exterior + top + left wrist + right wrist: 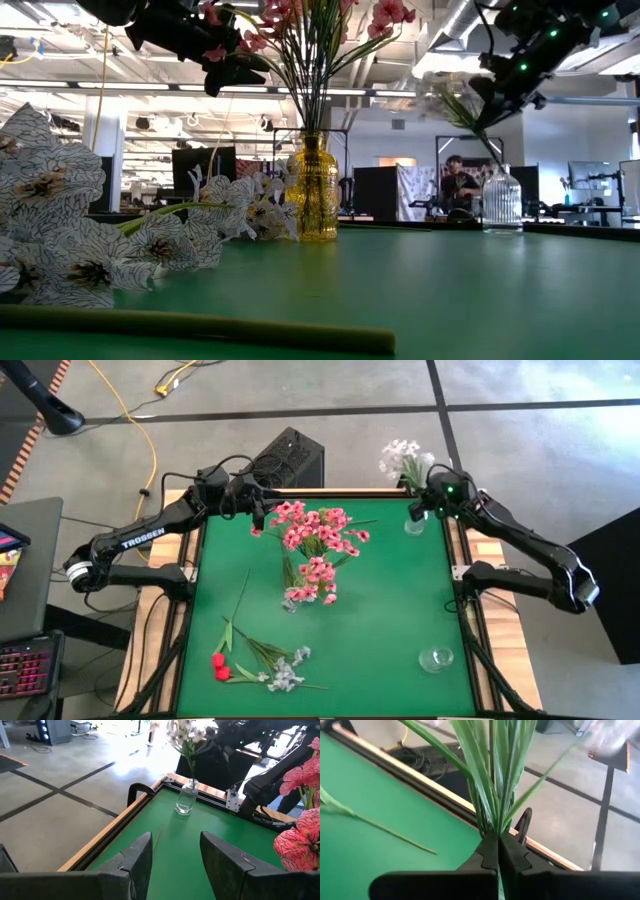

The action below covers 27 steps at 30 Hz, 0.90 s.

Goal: Sort flowers into vase by color
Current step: Put the white flowers into the top transparent vase

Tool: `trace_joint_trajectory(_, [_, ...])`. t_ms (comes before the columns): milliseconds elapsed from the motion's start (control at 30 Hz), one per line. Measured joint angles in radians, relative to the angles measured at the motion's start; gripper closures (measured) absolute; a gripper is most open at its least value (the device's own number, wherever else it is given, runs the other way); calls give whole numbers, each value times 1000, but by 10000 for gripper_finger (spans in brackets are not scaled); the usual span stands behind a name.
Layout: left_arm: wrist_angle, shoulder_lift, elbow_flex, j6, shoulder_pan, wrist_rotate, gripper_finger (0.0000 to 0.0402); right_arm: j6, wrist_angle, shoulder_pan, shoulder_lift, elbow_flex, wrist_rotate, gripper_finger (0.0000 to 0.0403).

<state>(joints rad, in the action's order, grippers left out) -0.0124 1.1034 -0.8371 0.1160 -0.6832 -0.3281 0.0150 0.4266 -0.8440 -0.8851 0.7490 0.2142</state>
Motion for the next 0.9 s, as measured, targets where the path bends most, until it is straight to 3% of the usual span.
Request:
trace_joint_trajectory(433, [0,0,0,-7,0,2,248,70,26,0,118,-11,0,382])
trace_joint_trajectory(900, [0,0,0,2,0,18,248,142,-124,33,381,-263,59,382])
